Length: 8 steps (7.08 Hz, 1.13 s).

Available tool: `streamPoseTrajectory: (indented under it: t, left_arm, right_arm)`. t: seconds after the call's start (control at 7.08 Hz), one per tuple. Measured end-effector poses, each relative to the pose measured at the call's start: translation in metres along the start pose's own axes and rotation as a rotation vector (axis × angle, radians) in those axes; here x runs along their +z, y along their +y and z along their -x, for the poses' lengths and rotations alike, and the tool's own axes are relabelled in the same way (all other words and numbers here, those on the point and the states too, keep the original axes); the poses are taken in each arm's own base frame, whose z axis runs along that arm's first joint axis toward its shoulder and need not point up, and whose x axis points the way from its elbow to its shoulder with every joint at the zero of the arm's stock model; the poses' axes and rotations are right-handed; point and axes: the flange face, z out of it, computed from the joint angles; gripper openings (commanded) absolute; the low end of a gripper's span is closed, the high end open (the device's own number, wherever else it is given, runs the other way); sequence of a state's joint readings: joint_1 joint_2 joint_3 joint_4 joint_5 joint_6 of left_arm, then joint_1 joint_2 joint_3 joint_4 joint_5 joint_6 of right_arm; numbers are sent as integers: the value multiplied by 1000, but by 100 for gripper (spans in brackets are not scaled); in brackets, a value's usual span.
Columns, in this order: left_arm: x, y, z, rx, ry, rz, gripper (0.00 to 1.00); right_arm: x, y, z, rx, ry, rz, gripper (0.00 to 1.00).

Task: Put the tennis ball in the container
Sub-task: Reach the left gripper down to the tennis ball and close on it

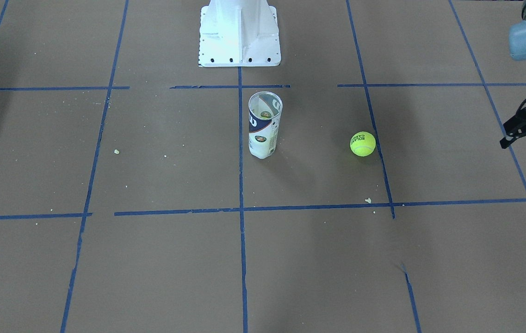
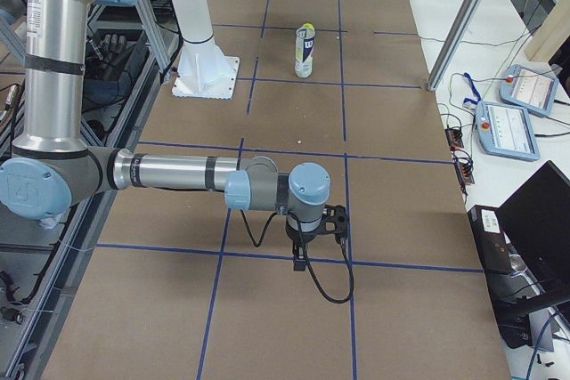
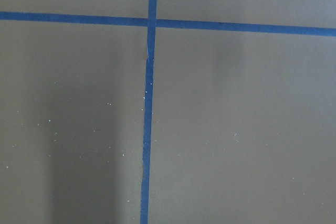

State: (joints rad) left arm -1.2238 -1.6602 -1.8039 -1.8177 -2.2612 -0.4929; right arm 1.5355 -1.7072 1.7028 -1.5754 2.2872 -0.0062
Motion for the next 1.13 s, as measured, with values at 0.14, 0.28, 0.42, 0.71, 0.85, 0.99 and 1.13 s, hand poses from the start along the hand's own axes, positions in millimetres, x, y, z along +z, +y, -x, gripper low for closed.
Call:
streamPoseTrajectory:
  t: [0.14,0.28,0.42,0.71,0.85,0.99,1.13]
  left_arm:
    - [18,12,-49,-57,-7,-9,100]
    - [35,29,-97,-116,-12,-12,100]
    - [54,49,-141,-174,-20,-14,100]
    - [84,74,-197,-247,-29,-17,100]
    - [94,82,-215,-268,-30,-15,100]
    - [102,85,-228,-286,-28,-12,100]
    - [112,84,-241,-304,-26,-5,100]
  right_arm:
    - [0,0,0,0,0,0,100]
    - [0,0,0,0,0,0,100]
    - [0,0,0,0,0,0,100]
    - [0,0,0,0,0,-1,100]
    - [0,0,0,-1,0,-1,100]
    - [0,0,0,0,0,0,100]
    - [0,0,0,0,0,0,100]
